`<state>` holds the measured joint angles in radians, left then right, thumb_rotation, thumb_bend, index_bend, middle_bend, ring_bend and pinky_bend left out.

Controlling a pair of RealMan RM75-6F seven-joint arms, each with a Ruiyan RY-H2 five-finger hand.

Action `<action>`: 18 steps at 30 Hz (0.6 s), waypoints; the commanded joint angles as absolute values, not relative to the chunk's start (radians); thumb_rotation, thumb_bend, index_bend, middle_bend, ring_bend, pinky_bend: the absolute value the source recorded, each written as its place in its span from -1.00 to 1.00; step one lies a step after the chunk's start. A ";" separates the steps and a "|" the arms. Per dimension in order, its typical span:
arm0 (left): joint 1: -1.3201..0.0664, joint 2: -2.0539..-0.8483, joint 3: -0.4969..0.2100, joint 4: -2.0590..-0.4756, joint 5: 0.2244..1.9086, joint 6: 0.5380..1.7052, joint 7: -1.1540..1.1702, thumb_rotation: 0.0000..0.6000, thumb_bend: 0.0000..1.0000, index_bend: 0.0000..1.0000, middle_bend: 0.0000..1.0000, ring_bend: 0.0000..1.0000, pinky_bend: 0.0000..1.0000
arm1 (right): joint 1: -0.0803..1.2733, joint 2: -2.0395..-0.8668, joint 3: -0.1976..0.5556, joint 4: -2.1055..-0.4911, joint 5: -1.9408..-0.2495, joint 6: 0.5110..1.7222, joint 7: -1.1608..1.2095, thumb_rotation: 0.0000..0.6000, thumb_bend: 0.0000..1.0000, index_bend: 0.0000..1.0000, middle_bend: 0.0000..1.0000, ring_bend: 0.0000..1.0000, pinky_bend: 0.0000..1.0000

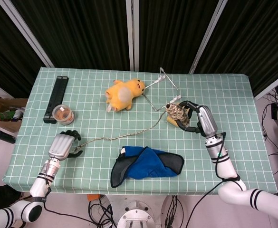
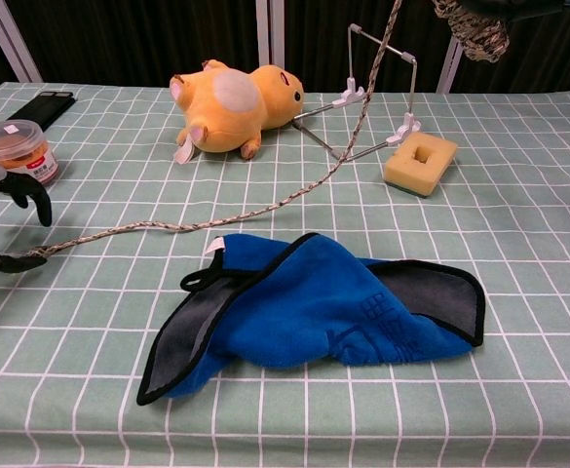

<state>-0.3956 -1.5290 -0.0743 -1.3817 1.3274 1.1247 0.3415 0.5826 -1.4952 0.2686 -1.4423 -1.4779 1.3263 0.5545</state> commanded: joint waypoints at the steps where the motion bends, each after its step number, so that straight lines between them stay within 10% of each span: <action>1: -0.398 -1.544 -0.075 -1.367 1.311 1.128 0.364 0.54 -0.56 -0.10 -0.37 -0.37 -0.11 | 0.582 -1.496 0.267 -1.442 -1.477 1.326 0.555 1.00 0.29 0.56 0.20 0.12 0.44; 18: -0.415 -1.550 -0.059 -1.351 1.291 1.099 0.383 0.54 -0.36 -0.02 -0.33 -0.35 -0.09 | 0.580 -1.500 0.264 -1.436 -1.477 1.327 0.555 1.00 0.34 0.56 0.20 0.12 0.44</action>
<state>-0.4141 -1.5499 -0.0598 -1.3520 1.2919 1.0991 0.3816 0.5803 -1.5000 0.2638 -1.4359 -1.4769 1.3266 0.5547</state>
